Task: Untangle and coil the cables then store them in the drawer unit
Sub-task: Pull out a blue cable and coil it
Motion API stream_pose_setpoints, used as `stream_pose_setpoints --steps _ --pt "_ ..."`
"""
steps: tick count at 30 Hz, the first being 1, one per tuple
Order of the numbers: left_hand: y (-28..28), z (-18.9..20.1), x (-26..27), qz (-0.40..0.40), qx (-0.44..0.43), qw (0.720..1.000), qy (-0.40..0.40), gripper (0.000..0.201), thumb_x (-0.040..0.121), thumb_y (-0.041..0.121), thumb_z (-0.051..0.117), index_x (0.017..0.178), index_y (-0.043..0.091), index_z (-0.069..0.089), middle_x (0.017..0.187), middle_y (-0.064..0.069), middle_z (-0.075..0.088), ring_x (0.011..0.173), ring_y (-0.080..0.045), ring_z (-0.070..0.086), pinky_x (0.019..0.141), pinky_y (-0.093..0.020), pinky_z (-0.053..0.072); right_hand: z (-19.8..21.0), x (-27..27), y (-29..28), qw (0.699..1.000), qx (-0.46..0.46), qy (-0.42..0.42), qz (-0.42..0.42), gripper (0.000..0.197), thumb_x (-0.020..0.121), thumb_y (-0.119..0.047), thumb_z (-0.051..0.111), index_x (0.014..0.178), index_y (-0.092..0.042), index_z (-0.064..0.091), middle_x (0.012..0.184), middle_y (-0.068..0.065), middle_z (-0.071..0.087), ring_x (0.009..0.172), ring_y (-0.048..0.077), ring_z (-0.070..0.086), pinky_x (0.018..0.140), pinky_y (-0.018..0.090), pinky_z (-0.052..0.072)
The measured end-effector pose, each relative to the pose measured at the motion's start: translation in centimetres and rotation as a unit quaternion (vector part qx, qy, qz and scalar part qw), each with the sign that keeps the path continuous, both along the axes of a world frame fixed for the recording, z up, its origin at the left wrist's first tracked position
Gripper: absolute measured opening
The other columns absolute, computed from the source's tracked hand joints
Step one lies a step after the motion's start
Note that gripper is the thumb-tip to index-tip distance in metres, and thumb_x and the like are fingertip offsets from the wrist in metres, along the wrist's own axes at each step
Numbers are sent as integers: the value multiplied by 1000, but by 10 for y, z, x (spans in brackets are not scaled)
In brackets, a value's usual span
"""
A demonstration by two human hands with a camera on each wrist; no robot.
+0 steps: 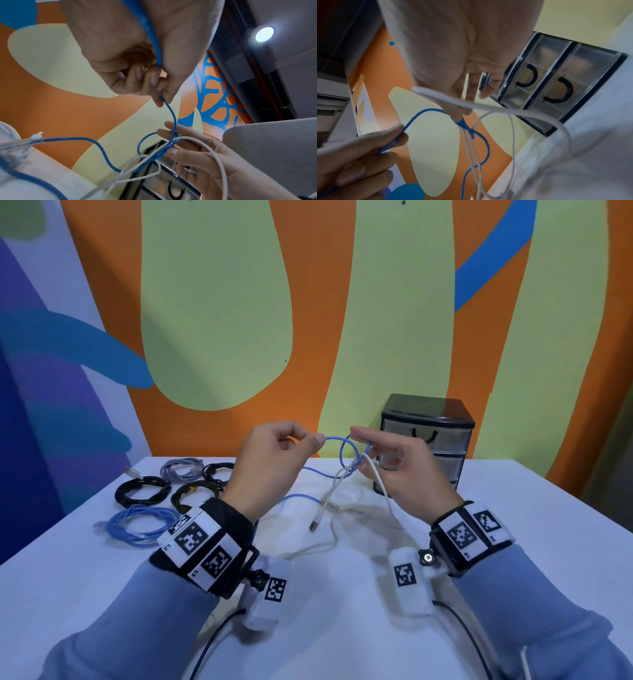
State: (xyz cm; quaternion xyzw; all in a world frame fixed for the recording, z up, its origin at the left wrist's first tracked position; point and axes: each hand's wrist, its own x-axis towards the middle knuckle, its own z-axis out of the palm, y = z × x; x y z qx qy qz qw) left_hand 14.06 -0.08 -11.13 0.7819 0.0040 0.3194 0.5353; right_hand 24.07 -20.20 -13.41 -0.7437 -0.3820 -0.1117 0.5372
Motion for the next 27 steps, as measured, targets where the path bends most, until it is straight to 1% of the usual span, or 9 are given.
stream_pose_setpoints --steps 2,4,7,13,17,20,23,25,27 --pt "1 0 1 4 1 1000 0 26 95 33 78 78 13 74 56 -3 40 51 -17 30 58 -32 26 1 -1 0 1000 14 -1 -5 52 91 -1 77 131 -33 72 122 -22 74 98 11 71 100 50 55" --pt "1 0 1 4 7 1000 4 24 94 30 79 79 12 75 55 -1 38 52 -17 29 58 -31 25 3 -3 0 1000 19 -6 3 52 90 2 76 132 -29 72 122 -18 75 107 7 71 103 43 55" --pt "1 0 1 5 24 1000 8 23 92 27 81 78 10 75 51 2 38 52 -17 30 57 -30 27 5 -6 0 999 38 -8 23 54 90 8 75 134 -24 71 126 -14 74 103 7 74 101 36 57" --pt "-2 -4 0 -51 61 996 48 23 92 31 81 77 15 76 50 6 35 49 -16 26 52 -28 22 4 -14 7 996 60 6 64 53 87 -2 83 134 -24 71 128 -12 74 100 17 76 93 44 62" --pt "-9 -5 -3 -75 69 993 66 21 94 30 80 79 15 78 52 4 37 50 -17 28 53 -29 23 6 -21 11 991 44 23 123 61 87 7 76 138 -25 68 133 -11 71 116 18 71 90 47 62" --pt "-13 -5 -3 -60 54 995 58 18 93 23 73 79 12 76 58 4 46 54 -14 39 58 -31 32 7 -24 11 988 23 23 148 74 83 22 62 141 -23 64 136 -12 70 130 9 63 86 39 61" --pt "-14 -1 -6 -65 18 997 40 25 89 33 65 80 14 78 64 8 52 64 -13 46 63 -32 37 6 -23 13 985 25 38 165 75 83 26 56 142 -18 64 137 -11 69 134 6 59 78 24 57" --pt "-17 0 -9 -73 42 996 30 32 95 40 73 78 13 76 65 8 50 66 -13 43 65 -30 36 5 -22 14 985 21 41 167 73 84 25 56 141 -18 65 135 -10 70 132 6 60 75 21 55" --pt "-20 -1 -10 -73 66 995 19 34 93 37 80 73 11 73 64 2 53 63 -12 43 63 -26 36 5 -23 13 986 17 39 159 72 83 23 59 140 -21 66 132 -10 72 124 7 64 74 23 56"
